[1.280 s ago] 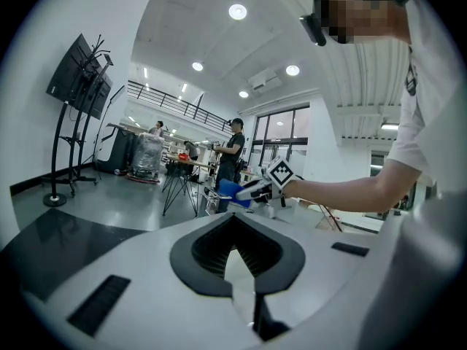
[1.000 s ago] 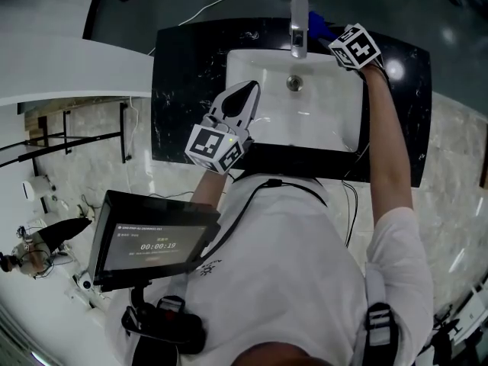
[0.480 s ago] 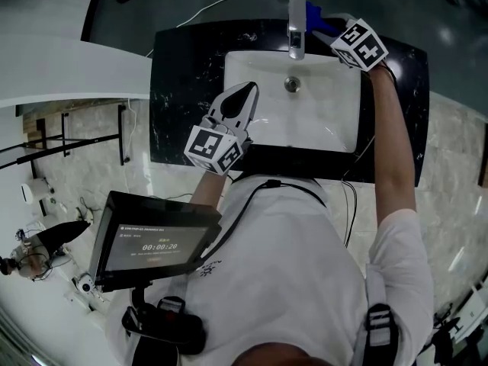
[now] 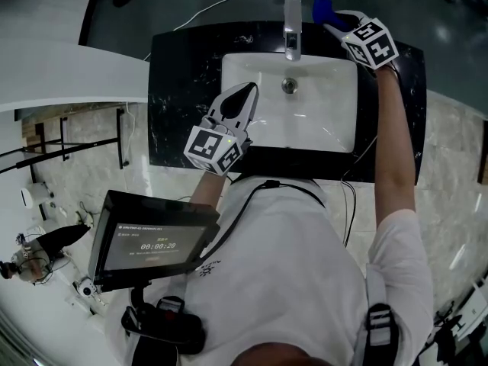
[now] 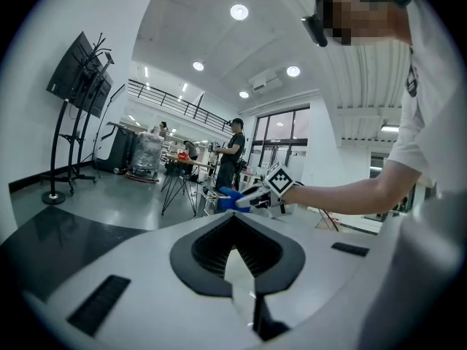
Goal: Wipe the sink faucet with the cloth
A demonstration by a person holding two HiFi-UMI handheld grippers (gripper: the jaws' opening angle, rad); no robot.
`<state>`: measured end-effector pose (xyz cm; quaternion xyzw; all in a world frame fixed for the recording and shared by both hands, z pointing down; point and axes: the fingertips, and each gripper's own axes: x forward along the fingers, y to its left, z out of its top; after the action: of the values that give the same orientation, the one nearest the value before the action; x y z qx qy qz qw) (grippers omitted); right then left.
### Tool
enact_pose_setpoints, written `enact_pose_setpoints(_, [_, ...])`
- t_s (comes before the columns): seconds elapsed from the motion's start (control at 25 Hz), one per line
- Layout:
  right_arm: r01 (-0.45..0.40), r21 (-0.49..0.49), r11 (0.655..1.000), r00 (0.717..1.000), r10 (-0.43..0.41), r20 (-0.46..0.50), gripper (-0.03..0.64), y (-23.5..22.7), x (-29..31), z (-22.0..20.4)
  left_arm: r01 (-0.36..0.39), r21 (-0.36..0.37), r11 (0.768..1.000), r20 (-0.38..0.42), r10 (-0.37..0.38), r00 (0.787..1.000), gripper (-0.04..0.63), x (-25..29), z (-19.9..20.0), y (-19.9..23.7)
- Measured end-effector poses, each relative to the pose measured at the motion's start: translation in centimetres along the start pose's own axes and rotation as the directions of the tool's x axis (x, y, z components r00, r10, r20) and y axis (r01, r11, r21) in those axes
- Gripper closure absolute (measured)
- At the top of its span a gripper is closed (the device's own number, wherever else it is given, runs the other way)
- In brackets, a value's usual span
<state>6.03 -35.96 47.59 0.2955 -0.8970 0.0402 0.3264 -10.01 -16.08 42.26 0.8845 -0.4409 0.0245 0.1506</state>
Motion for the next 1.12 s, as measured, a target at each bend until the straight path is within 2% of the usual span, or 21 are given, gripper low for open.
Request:
enact_pose_setpoints(0.2, [-0.063,-0.005,0.998,0.986,0.061,-0.155,0.491,3.2,3.5,-5.6,-0.007,0.000,1.000,-0.002,0.007,1.000,0.607,-0.2,-0.1,0.2])
enact_pose_setpoints(0.4, [-0.116,-0.013,0.993,0.973,0.111,-0.202,0.491,5.8,5.7,-7.3,-0.007,0.000,1.000,0.000,0.007,1.000,0.607,-0.1,-0.1,0.2])
enact_pose_setpoints(0.6, [-0.141,-0.049,0.989,0.986,0.136,-0.101,0.491,6.1,5.2,-4.6,-0.010,0.002,1.000,0.003,0.010,1.000,0.607,-0.1,0.0,0.3])
enact_pose_setpoints(0.84, [-0.091,-0.171,0.981,0.996,0.093,0.008,0.491,4.3,1.1,1.2,-0.007,-0.001,1.000,0.004,0.007,1.000,0.607,-0.1,0.0,0.2])
enact_pose_setpoints(1.0, [-0.083,-0.159,0.984,0.985,0.105,0.134,0.491,4.3,-2.0,4.6,-0.001,0.000,1.000,0.008,0.001,1.000,0.607,0.0,0.1,0.2])
enact_pose_setpoints(1.12, [-0.067,-0.126,0.990,0.976,0.091,0.196,0.491,4.2,-3.8,5.1,-0.002,0.000,1.000,0.007,0.002,1.000,0.607,-0.1,0.1,0.2])
